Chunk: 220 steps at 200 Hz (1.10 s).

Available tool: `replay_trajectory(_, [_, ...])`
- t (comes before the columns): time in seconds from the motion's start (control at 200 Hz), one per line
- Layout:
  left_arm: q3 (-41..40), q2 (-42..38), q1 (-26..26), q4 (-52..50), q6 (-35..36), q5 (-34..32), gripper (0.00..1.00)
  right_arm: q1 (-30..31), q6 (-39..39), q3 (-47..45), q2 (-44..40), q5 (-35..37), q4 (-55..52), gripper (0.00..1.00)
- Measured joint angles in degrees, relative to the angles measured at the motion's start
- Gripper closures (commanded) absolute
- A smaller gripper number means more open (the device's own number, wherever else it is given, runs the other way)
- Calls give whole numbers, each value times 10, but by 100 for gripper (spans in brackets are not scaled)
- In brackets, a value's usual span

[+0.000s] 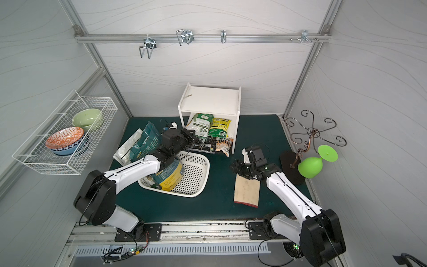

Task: Take down the fertilizer bag from the shelf
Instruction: Pick up the fertilizer bag from the shelf.

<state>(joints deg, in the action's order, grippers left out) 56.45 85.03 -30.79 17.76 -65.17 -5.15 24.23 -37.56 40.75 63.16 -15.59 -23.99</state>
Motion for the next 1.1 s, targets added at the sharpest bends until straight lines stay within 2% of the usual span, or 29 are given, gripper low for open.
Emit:
replay_trajectory(0.19, [0, -67, 0, -30, 57, 17, 100, 0, 1, 3, 0, 1, -2, 37])
replay_trajectory(0.535, [0, -105, -4, -52, 91, 54, 100, 0, 10, 14, 0, 4, -15, 36])
replay_trajectory(0.875, [0, -184, -64, -82, 165, 52, 100, 0, 10, 14, 0, 4, -18, 36])
replay_trajectory(1.101, [-7, -203, -85, -106, 169, 51, 100, 0, 10, 14, 0, 2, -18, 36])
